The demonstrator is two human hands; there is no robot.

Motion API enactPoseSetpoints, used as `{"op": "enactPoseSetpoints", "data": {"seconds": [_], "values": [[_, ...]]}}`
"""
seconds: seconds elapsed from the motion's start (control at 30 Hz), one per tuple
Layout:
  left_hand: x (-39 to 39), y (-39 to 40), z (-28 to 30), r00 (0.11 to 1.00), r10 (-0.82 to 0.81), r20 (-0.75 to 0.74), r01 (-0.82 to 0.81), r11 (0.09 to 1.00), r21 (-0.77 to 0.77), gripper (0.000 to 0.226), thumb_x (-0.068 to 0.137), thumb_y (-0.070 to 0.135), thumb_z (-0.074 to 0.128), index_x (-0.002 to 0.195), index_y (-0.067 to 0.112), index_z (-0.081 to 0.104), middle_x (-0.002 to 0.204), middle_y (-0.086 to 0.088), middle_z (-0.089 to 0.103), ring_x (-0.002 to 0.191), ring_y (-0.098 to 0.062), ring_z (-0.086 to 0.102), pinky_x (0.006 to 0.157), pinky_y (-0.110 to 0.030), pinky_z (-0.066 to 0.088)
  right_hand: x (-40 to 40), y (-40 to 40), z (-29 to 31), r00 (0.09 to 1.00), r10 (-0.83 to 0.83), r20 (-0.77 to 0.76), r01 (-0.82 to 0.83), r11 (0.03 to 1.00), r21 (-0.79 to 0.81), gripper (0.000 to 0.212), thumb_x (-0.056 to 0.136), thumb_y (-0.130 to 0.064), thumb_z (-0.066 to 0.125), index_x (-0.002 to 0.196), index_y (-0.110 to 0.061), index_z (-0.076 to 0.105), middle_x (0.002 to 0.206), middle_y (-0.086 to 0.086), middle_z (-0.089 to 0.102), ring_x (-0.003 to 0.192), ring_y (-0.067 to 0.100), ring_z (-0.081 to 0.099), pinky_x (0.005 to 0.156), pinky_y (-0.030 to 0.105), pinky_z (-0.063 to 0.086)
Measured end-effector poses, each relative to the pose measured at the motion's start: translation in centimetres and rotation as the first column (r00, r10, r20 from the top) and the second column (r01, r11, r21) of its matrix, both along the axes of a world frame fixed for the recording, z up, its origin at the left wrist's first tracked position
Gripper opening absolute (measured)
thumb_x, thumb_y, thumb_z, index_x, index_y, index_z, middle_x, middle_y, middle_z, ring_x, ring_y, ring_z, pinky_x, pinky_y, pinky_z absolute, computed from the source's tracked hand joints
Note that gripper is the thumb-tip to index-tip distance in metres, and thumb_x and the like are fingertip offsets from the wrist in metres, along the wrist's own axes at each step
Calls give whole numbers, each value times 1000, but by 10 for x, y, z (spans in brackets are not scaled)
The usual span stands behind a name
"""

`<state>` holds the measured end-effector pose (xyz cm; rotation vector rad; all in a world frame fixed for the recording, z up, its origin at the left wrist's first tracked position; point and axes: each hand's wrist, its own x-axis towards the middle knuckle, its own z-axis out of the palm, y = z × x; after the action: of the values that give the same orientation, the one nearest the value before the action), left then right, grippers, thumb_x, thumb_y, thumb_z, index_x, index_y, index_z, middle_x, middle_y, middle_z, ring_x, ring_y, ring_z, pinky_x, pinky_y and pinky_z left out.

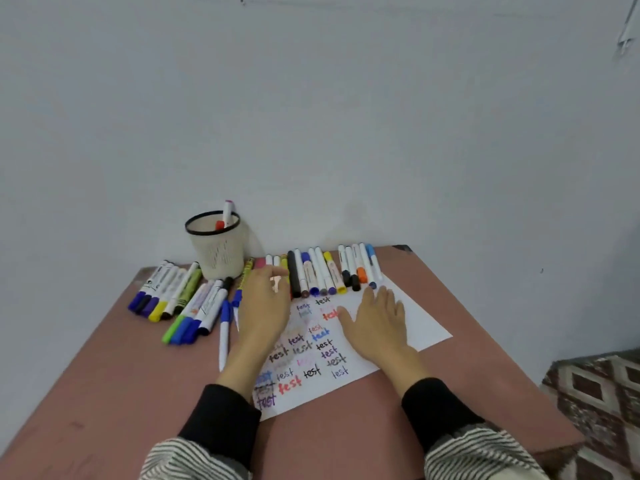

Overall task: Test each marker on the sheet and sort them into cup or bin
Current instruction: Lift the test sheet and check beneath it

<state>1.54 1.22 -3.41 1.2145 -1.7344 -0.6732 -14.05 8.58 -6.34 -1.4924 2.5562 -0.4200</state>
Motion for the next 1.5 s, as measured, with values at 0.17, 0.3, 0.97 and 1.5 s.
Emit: {"op": "enactPoseSetpoints", "data": {"seconds": [0.17, 0.3, 0.97, 1.5], "values": [[28, -19, -2, 905, 179, 387, -154, 984, -93, 22, 96, 19, 50, 115, 15, 60, 123, -7, 51, 106, -25, 50, 83, -40, 50, 2, -5, -1, 1000, -19, -25, 18, 1000, -19, 81, 99, -57, 25, 154, -2, 0, 161, 22, 0, 149, 33, -1, 121, 45, 0], [45, -20, 4, 749, 260, 610, -315, 949, -17, 23, 97, 20, 50, 118, 12, 57, 125, -12, 46, 110, -30, 51, 73, -39, 42, 3, -9, -2, 999, -25, -42, 23, 999, -33, 81, 99, -57, 25, 154, -3, 0, 161, 22, 2, 149, 34, 1, 120, 47, 1], [39, -18, -1, 850, 80, 521, -74, 997, -32, 25, 93, 37, 58, 113, 22, 54, 118, 2, 51, 100, -15, 52, 73, -31, 45, 1, -12, -5, 999, -27, -43, 25, 999, -40, 78, 99, -56, 26, 154, -6, 2, 161, 22, 3, 149, 34, 2, 120, 46, 2], [24, -43, -28, 883, 40, 468, 96, 960, -263, 25, 99, 34, 46, 118, 24, 58, 121, 6, 57, 111, -10, 47, 90, -27, 40, -54, -80, 19, 958, -263, 117, 281, 942, -182, 39, 99, -24, 46, 128, 1, 46, 124, 19, 53, 109, 30, 54, 92, 38, 49]]}}
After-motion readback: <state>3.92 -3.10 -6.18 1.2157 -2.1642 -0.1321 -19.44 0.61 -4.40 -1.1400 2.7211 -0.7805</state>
